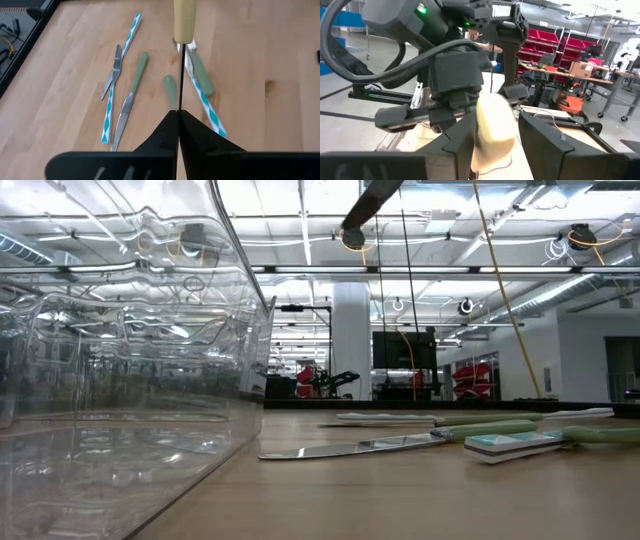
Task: Sort silverware by color (type)
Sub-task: Put the yellow table knife into the bottom left transparent bin
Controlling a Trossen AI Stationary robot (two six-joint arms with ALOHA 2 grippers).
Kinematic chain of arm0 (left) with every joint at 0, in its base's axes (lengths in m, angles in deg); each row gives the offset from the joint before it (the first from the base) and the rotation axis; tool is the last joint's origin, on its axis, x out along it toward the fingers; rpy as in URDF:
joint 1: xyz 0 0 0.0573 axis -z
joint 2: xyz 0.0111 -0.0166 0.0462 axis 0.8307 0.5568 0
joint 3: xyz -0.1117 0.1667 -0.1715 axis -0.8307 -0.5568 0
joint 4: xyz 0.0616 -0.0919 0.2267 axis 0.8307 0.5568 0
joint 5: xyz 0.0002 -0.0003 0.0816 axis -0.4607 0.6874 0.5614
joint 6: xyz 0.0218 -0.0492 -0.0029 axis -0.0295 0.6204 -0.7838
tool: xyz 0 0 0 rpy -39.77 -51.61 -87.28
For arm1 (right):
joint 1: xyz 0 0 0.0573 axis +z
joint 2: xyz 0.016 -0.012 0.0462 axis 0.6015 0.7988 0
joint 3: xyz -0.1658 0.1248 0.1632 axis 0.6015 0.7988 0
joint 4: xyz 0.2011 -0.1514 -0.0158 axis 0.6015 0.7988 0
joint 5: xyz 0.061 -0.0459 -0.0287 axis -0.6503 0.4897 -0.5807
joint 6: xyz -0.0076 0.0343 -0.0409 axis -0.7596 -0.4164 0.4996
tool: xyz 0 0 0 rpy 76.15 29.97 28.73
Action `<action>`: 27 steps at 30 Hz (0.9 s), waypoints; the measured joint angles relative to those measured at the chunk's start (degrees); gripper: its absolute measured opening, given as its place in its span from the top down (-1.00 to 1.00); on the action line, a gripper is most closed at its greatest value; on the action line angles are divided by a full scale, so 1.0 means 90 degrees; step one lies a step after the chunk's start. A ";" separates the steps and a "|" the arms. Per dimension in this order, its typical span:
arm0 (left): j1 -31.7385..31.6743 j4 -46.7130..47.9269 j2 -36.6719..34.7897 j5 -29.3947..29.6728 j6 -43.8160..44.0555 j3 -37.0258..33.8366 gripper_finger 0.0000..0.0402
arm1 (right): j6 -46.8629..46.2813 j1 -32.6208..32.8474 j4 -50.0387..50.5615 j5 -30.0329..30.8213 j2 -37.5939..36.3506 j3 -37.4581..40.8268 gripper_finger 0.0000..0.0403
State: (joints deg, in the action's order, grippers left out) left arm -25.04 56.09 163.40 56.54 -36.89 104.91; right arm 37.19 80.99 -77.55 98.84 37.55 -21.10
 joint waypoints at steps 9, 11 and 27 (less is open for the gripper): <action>0.0125 0.0901 -0.0002 0.0027 0.0592 0.0095 0.96 | -0.0766 -0.0002 0.1128 0.0002 -0.0421 0.0002 0.13; 0.0220 0.1421 -0.0004 0.0025 0.0948 0.0324 0.96 | -0.1052 0.0000 0.1553 -0.0005 -0.0570 0.0002 0.11; 0.1643 0.4382 -0.0073 -0.0069 0.4192 0.1809 0.96 | -0.1775 0.0131 0.3377 -0.0027 -0.1446 0.0002 0.08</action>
State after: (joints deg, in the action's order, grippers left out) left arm -10.25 95.53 162.74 55.92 0.84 121.19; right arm 21.22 82.17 -47.16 98.60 24.53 -21.08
